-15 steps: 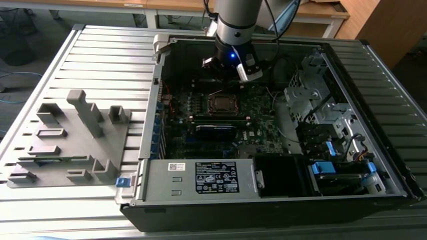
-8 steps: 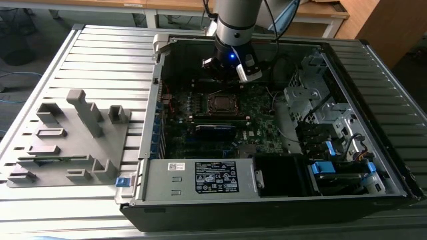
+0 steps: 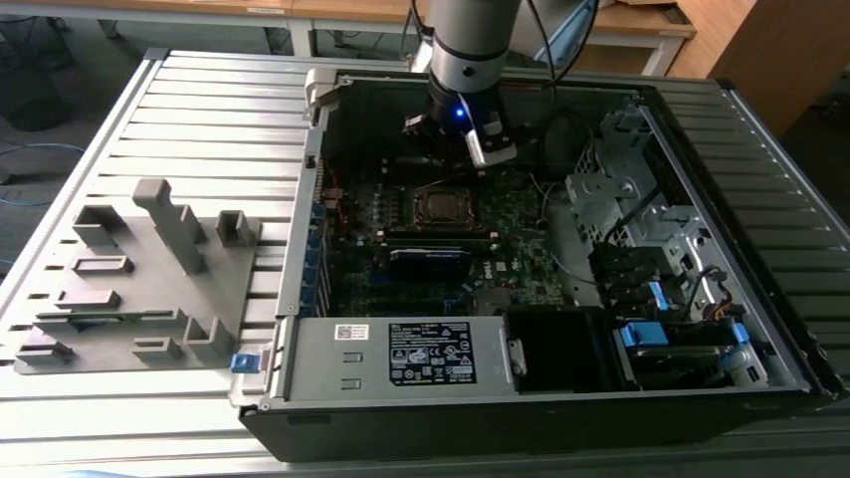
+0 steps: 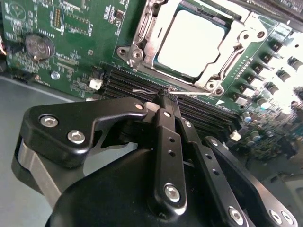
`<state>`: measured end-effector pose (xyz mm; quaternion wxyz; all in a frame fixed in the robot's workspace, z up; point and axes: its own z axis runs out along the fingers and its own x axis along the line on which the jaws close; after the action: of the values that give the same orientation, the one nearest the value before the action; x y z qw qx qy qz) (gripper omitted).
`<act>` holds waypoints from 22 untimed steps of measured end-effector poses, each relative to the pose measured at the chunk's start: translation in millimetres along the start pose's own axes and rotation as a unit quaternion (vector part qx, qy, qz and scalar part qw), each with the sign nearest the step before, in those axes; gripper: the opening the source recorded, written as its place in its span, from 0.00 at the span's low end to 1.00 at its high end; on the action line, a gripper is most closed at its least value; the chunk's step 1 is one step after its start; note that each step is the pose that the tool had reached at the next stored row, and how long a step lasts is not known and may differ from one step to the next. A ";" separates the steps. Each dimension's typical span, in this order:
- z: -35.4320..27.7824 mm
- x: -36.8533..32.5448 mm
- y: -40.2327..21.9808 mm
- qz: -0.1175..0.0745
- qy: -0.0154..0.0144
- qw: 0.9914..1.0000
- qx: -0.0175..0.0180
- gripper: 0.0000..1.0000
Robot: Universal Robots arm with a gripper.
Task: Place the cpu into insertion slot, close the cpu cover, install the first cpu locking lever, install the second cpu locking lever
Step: 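Install the first cpu locking lever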
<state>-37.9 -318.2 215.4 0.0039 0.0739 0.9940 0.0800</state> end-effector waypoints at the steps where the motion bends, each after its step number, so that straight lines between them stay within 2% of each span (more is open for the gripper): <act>1: 0.0 0.0 0.0 0.000 0.000 1.000 0.000 0.11; 22: 2.3 0.0 -0.4 0.005 -0.002 1.000 0.000 0.11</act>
<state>-37.9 -318.2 213.0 0.0050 0.0792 0.9936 0.0798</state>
